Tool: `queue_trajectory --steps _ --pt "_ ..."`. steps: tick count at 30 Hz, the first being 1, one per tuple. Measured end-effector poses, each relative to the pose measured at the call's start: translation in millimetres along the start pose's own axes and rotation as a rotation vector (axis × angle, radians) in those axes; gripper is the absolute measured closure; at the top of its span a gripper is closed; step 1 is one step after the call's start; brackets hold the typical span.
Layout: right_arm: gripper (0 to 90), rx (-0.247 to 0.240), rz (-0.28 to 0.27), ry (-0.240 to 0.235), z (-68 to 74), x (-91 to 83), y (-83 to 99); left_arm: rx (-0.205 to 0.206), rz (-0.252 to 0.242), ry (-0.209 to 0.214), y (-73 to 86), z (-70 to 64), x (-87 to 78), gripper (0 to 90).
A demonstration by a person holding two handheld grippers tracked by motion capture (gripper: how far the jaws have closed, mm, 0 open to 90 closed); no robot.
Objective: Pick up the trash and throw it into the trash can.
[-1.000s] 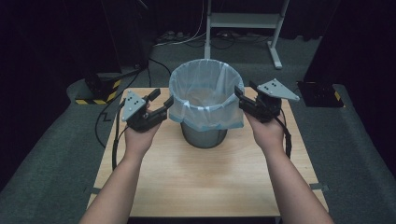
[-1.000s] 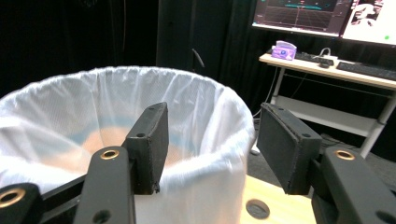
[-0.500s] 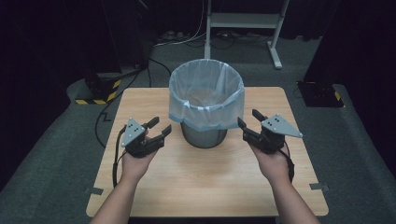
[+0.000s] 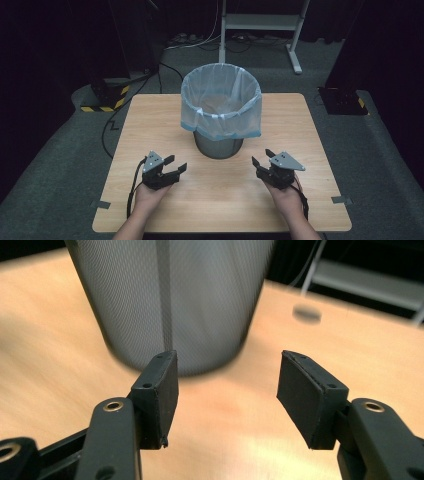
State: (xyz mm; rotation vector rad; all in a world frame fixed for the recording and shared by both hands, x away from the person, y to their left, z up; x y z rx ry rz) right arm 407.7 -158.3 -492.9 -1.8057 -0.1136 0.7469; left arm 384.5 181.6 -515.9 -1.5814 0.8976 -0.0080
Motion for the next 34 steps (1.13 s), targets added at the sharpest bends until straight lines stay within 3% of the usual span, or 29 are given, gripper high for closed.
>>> queue_trajectory --steps 3,9,15,17,18,21,31,34 --pt "41.5 0.032 0.063 -0.018 2.0 6.9 24.1 0.031 0.077 -0.041 19.3 0.0 6.2 34.1" --pt "41.5 0.027 0.175 -0.033 6.1 6.2 50.2 0.073 0.185 -0.117 40.3 0.5 9.8 29.8" --pt "38.9 0.04 0.296 -0.043 4.7 5.7 67.8 0.083 0.201 -0.145 47.2 -0.6 11.2 25.8" --pt "35.9 0.066 0.296 -0.045 1.9 6.0 69.5 0.095 0.209 -0.156 47.1 -0.9 12.7 22.3" --pt "33.3 0.079 0.305 -0.055 0.7 5.1 69.9 0.082 0.212 -0.16 47.0 -0.9 13.6 20.9" --pt "29.5 0.072 0.313 -0.058 1.7 4.4 70.8 0.085 0.216 -0.166 46.7 -1.3 14.7 17.4" --pt "28.1 0.079 0.31 -0.039 2.2 6.2 70.2 0.086 0.217 -0.164 46.9 -1.2 14.4 17.5" --pt "19.9 0.089 0.328 -0.036 1.9 6.7 70.6 0.084 0.214 -0.164 47.0 -1.5 14.3 17.8"
Point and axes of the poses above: each handheld gripper's, and its own axes: x roughly forward along the jaws, y roughly out of its underside, z roughly to its left, the point moved 5 cm from there along x, roughly forward along the jaws, and after that the axes turned 6 degrees about -x, right-handed, at the moved point
